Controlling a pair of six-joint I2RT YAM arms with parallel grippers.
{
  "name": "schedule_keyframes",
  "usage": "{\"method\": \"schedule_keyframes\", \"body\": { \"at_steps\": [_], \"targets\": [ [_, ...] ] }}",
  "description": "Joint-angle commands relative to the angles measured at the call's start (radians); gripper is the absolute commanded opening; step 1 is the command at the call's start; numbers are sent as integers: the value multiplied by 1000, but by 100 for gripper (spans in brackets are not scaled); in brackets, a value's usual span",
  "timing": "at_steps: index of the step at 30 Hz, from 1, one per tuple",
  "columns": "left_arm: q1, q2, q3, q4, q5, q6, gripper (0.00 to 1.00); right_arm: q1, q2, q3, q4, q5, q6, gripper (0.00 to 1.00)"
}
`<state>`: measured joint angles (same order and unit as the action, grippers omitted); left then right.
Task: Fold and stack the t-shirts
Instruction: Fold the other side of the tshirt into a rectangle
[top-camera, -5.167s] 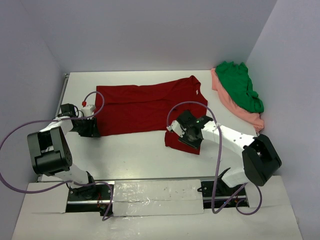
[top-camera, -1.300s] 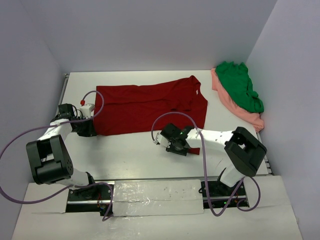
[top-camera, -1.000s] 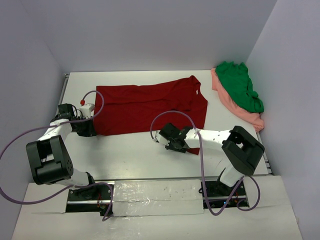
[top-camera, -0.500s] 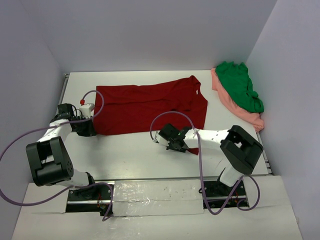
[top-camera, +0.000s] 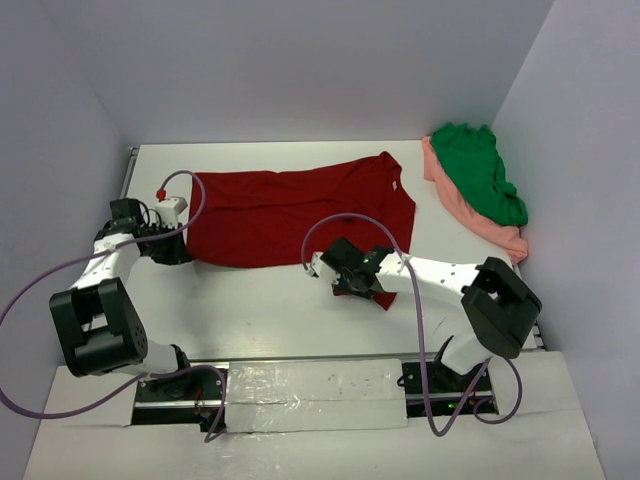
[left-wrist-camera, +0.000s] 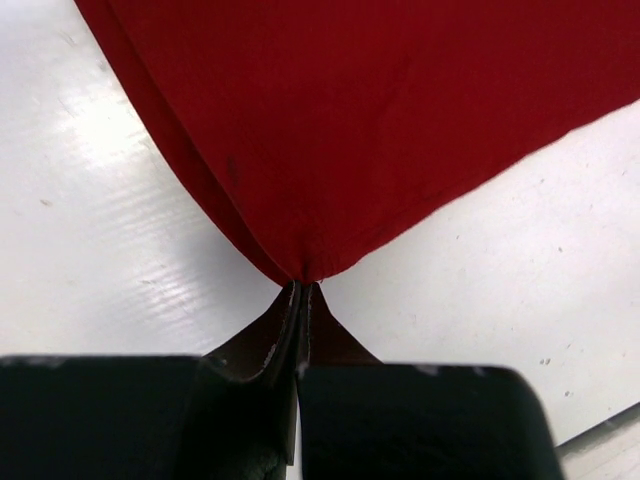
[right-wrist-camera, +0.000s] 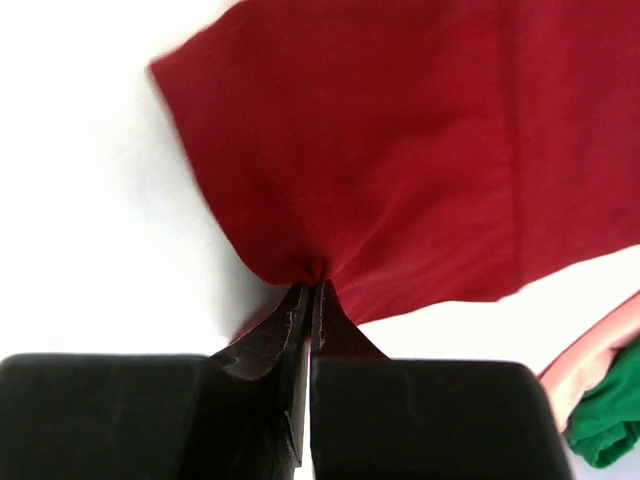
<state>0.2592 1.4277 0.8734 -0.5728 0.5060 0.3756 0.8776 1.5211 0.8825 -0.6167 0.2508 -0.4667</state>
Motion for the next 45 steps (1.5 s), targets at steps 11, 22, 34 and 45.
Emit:
{"method": "schedule_keyframes", "body": {
  "at_steps": [11,22,34,45],
  "targets": [
    [6,68,226,-3,57,-49,5,-199,66,309,44,38,-76,0],
    [-43,267,461,36,69,-107,4,-336,276,581,60,10,-105,0],
    [-89,441,610,42,19,-118,4,-422,436,768,95,28,-141,0],
    [-86,441,555,108,-35,-125,2,-454,527,900,133,67,-176,0]
  ]
}}
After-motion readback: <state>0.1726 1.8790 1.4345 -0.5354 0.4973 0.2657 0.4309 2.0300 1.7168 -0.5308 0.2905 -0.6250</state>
